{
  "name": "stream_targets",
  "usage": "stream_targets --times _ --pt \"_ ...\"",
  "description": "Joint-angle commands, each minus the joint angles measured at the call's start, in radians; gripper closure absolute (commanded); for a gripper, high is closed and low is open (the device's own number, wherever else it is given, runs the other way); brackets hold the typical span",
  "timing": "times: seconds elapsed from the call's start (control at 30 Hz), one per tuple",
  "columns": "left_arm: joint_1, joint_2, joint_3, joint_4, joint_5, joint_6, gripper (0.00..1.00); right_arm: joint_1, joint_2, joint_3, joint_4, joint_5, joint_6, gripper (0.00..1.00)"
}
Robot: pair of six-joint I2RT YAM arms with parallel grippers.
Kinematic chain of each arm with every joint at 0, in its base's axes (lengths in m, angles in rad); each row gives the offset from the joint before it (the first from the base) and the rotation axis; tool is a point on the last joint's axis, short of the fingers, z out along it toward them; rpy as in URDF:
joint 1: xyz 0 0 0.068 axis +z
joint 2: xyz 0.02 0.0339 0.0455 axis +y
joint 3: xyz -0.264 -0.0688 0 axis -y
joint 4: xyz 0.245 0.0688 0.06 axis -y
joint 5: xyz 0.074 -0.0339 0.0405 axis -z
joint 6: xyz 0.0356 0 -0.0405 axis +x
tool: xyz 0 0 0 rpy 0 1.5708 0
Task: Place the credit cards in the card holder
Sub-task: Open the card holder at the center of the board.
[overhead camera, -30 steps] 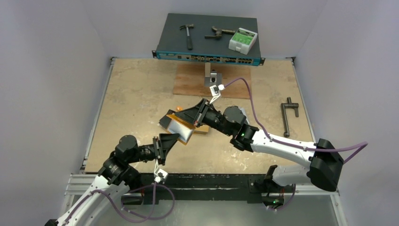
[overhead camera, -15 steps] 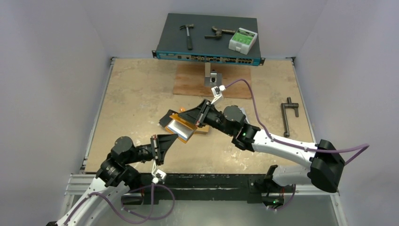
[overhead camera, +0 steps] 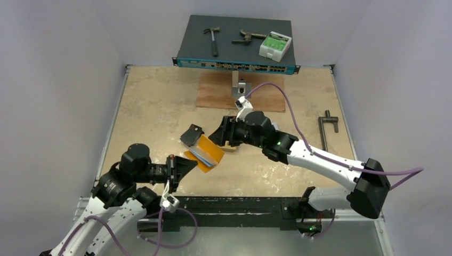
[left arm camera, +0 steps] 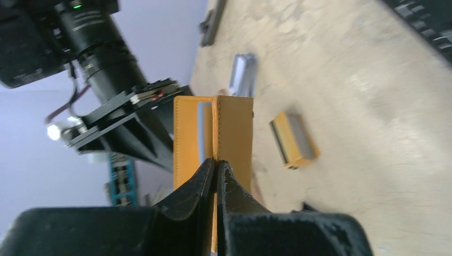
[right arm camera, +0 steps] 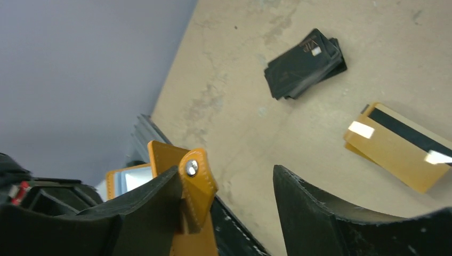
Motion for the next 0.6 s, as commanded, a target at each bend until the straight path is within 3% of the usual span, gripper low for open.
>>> stream_targets --times 0.0,0.23,0.43,0.57 --pt "-0.004 0.104 0.098 -0.443 0.133 0.169 1.0 -0.001 -0.027 0.056 -0.176 -0.029 -0.207 0.35" --pt "-0.005 0.171 0.067 -0.583 0.149 0.412 1.0 -0.001 -0.102 0.002 -0.156 -0.146 -0.284 0.32" --pt "-0.005 0.191 -0.016 -0.557 0.15 0.618 1.0 0.002 -0.131 -0.031 -0.24 -0.143 -0.377 0.31" --pt "-0.005 0.216 -0.105 -0.446 0.163 0.711 1.0 0.006 -0.163 -0.072 -0.226 -0.156 -0.388 0.34"
